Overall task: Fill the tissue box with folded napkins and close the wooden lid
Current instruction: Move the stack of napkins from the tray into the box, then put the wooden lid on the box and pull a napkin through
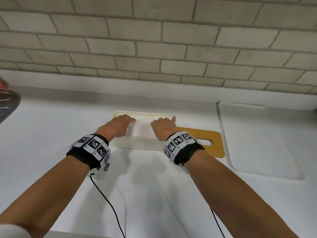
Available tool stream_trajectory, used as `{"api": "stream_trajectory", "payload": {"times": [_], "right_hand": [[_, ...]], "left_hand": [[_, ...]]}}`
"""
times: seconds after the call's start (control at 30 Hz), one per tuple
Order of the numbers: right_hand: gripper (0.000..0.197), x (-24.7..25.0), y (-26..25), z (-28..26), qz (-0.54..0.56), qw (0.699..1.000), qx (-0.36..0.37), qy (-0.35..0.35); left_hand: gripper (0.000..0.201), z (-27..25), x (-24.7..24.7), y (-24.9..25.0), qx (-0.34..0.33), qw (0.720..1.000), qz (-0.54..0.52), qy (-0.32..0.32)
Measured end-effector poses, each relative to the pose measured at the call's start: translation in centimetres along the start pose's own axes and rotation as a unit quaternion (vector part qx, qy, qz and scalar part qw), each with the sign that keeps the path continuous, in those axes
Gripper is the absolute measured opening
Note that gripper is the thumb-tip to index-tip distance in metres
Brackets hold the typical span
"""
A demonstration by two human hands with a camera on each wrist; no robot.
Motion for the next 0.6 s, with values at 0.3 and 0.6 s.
{"api": "stream_trajectory", "payload": {"times": [0.3,0.6], "right_hand": [[0.038,-0.4,-0.5,-0.1,-0.015,0.999,0.023,-0.027],[0.035,-1.6,16.0,-6.0,0.412,0.884,-0.116,0.187]], "left_hand": [[0.068,0.2,-0.1,0.5,0.010,1.000,-0.004,0.013],[0.063,-3.4,6.7,10.1,-0.069,0.974,-0.171,0.129]]}}
Point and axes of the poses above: each hand's wrist, its own z-axis towards the middle knuckle, its own x-axis out of the back of the hand, y = z × x, the point moved 10 cm from there along z, towards the middle knuckle, and after that the axes turned 9 degrees about -z, right-handed, at the moved point
